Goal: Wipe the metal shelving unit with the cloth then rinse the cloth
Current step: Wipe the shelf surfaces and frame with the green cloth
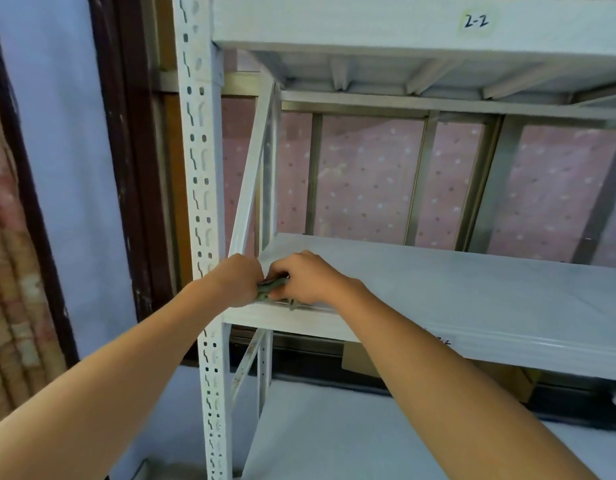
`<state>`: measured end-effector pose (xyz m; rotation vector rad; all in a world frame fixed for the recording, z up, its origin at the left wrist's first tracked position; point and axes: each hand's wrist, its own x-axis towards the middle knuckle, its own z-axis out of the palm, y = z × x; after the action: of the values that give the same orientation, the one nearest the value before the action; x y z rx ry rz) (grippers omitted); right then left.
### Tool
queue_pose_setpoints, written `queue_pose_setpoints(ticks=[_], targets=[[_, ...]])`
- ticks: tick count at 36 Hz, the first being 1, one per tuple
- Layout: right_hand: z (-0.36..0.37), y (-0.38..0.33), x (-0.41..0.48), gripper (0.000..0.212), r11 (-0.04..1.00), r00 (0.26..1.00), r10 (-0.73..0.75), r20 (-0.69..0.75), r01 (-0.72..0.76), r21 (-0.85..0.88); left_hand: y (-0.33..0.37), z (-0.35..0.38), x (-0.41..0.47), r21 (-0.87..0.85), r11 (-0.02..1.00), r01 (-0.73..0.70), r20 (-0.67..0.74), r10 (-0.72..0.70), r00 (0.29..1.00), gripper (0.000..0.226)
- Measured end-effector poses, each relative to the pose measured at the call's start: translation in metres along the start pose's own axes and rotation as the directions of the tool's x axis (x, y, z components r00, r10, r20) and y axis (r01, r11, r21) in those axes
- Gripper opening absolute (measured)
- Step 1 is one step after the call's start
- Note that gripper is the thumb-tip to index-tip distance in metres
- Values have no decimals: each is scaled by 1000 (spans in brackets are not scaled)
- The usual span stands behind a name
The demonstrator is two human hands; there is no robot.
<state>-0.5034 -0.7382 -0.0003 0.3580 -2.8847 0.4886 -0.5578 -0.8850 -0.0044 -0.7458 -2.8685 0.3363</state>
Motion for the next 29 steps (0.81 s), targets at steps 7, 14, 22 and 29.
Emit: queue_pose_setpoints(ticks=[7,14,22,29], targets=[[-12,24,7,30,996,996,81,28,-79,-49,21,0,17,-114,993,-23,-64,15,998,20],[-9,49,30,35,993,993,117,-10,-117,5,16,-15,42,-188,982,-5,32,11,999,25],[4,45,56,38,998,998,60,7,-60,21,11,-23,51,-142,988,68,42,-62,997,21],[16,26,55,40,1000,1000,4,-2,-4,-3,9,-25,28,17,999,40,35,-41,999,20]])
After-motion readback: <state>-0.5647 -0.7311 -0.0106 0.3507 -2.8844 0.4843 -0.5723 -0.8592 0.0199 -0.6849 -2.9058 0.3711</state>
